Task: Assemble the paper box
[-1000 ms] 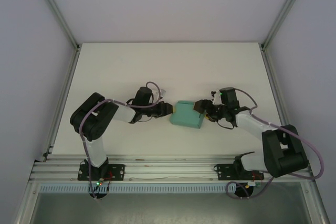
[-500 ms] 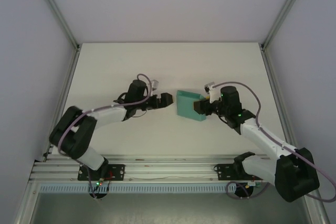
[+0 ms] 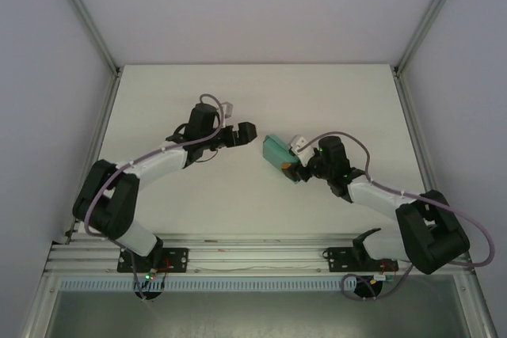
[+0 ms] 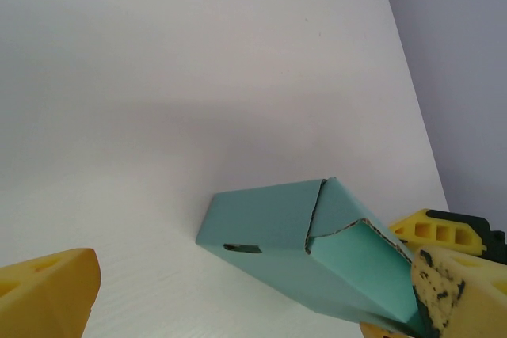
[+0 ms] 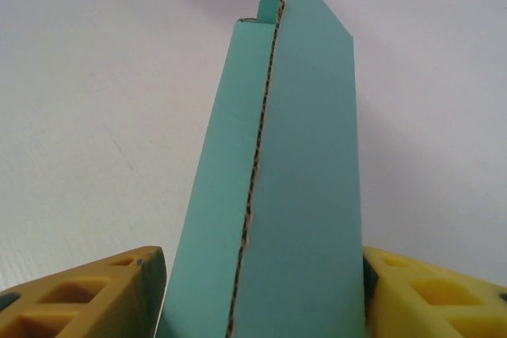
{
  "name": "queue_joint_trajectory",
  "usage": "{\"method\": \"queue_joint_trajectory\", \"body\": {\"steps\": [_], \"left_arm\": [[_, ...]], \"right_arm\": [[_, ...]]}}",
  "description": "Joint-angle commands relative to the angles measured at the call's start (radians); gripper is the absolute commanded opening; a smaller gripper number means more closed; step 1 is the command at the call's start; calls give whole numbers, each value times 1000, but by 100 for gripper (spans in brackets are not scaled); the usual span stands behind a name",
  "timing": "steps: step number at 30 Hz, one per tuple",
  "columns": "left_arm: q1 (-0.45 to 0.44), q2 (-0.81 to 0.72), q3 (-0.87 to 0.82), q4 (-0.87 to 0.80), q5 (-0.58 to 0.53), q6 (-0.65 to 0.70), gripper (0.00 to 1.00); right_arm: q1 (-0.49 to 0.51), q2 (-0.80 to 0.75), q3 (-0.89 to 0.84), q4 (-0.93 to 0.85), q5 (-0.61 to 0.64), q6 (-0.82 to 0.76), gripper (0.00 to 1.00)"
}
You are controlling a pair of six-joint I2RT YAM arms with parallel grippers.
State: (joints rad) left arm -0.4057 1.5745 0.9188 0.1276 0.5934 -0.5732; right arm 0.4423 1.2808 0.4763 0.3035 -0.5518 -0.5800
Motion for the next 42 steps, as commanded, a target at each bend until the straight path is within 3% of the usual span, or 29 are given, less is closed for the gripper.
{"method": "queue_joint_trajectory", "body": {"steps": [1, 5, 8, 12, 17, 29, 31, 35, 42], "left_arm": [[-1, 39, 71, 37, 118, 47, 100], [-4, 79, 117, 16, 161, 85, 100], [-19, 120, 168, -22, 192, 131, 100], [-32, 175, 208, -39, 221, 159, 99], [-53, 239, 254, -64, 280, 189, 86], [-63, 291, 207, -32, 295, 168, 60], [-61, 293, 186, -16, 281, 155, 58], [-59, 297, 146, 16, 269, 126, 55], [-59, 286, 75, 53, 221, 77, 43]], "right_arm": [[3, -40, 25, -3, 38, -31, 69], [4, -124, 20, -3, 101, 101, 83], [3, -275, 31, -81, 154, 239, 89], [3, -429, 42, -237, 304, 448, 91], [2, -441, 84, -475, 449, 595, 89], [1, -274, 75, -459, 380, 635, 76], [0, -267, 79, -461, 355, 624, 69], [0, -252, 78, -446, 301, 643, 68], [0, -228, -3, -348, 296, 818, 63]]}}
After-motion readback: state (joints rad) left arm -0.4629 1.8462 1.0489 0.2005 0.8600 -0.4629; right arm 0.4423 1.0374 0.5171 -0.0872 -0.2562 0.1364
